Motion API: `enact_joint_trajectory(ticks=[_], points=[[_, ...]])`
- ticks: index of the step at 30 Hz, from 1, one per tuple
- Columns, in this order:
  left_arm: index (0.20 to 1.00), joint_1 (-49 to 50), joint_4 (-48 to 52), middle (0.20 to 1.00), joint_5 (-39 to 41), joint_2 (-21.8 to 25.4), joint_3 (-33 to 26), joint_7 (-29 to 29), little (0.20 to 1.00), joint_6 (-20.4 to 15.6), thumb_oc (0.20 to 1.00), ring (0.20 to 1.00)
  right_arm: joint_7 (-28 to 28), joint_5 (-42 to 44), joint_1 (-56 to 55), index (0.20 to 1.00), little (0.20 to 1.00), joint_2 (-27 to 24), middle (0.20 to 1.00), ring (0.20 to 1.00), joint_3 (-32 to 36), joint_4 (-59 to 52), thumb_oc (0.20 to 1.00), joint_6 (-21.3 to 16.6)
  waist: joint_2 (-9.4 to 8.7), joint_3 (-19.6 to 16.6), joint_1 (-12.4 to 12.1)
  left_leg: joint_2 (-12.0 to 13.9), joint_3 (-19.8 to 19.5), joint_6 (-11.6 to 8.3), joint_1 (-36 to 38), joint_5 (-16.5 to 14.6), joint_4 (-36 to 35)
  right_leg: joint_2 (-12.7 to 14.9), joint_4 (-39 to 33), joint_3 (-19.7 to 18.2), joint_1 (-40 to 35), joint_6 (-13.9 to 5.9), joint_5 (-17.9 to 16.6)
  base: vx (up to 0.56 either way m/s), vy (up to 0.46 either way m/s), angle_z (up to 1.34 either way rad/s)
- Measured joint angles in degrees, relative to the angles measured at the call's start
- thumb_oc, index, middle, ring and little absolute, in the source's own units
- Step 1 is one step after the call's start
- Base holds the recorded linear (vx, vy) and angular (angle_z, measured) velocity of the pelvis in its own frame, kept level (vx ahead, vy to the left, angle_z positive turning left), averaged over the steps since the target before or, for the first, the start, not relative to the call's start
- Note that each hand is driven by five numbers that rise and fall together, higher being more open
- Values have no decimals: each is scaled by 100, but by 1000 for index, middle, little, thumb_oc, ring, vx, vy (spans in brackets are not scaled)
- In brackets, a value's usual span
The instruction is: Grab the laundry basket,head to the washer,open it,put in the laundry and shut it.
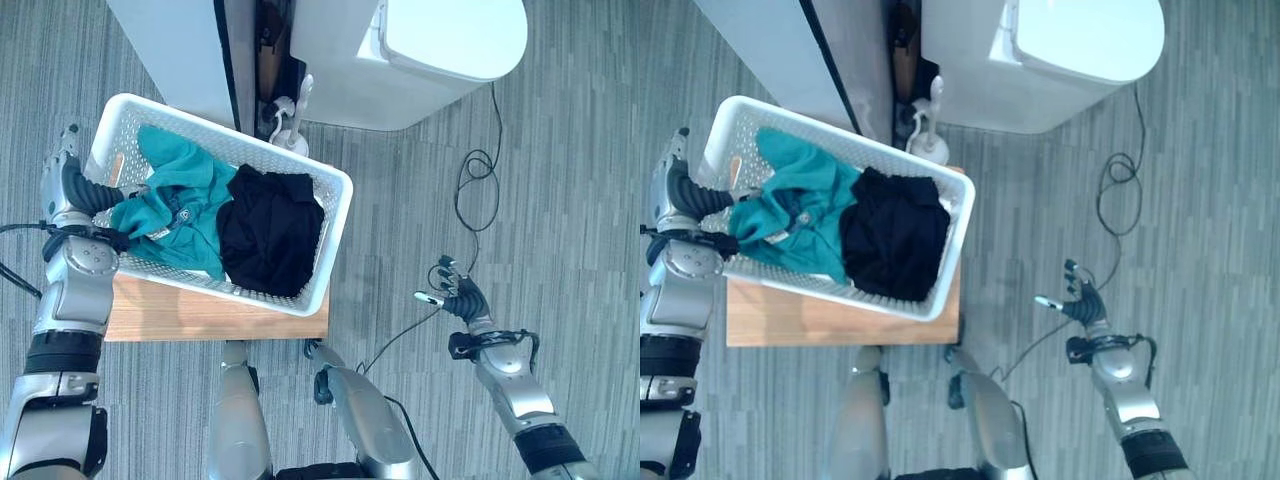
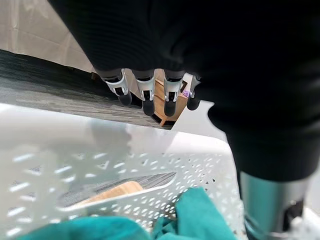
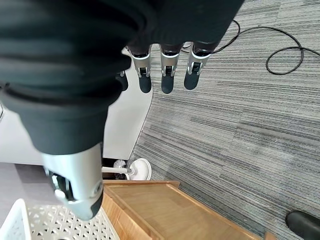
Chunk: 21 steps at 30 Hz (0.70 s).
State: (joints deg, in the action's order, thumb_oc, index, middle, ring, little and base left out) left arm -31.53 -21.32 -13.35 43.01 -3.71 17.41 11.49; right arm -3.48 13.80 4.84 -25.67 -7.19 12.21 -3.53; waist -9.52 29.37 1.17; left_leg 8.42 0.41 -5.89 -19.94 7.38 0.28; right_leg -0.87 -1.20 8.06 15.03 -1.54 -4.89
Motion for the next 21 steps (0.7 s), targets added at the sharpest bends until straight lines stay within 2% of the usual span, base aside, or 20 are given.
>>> enact_joint_trajectory(ticks=[3,5,8,13,17,21], points=[[1000,26,-97,1000,1,61,4,-4,1000,49,1000,1000,18,1,-4,1000,1000,0,1000,1000,-44,-45,1000,3,-4,-2,0,1,9,-1,-5,1,5,-5,-74,-15,-22,-3,-52,6,-1,-2],[1000,17,-406,1000,-5,375,23,-7,1000,158,1000,1000,124,2,-8,1000,1000,0,1000,1000,-78,-118,1000,8,-74,0,11,15,42,-12,-13,8,13,-21,-168,-62,-34,7,-123,-9,-3,-10],[1000,11,-644,1000,-6,550,-4,-3,1000,251,1000,1000,139,8,-63,1000,1000,-12,1000,1000,-76,-325,1000,26,-87,-4,11,20,75,-15,-15,10,21,-26,-197,-102,-35,5,-152,-6,0,-7],[1000,13,-682,1000,-8,572,-1,44,1000,312,1000,1000,232,123,-126,1000,1000,-14,1000,1000,-89,-785,1000,21,-89,-6,6,23,103,-15,-17,9,23,-24,-210,-120,-32,0,-168,0,-2,-1],[1000,-6,-684,1000,-27,571,75,45,1000,334,1000,1000,255,122,-33,1000,1000,-142,1000,1000,-401,-851,1000,64,-93,-8,7,26,115,-16,-17,9,27,-26,-210,-128,-29,-4,-174,0,0,0],[1000,-187,-830,1000,-14,568,383,45,1000,319,1000,1000,243,129,150,1000,1000,-159,1000,1000,-665,-961,1000,132,-94,-9,-8,27,121,-16,-21,8,34,-26,-211,-132,-28,-9,-182,0,0,0]])
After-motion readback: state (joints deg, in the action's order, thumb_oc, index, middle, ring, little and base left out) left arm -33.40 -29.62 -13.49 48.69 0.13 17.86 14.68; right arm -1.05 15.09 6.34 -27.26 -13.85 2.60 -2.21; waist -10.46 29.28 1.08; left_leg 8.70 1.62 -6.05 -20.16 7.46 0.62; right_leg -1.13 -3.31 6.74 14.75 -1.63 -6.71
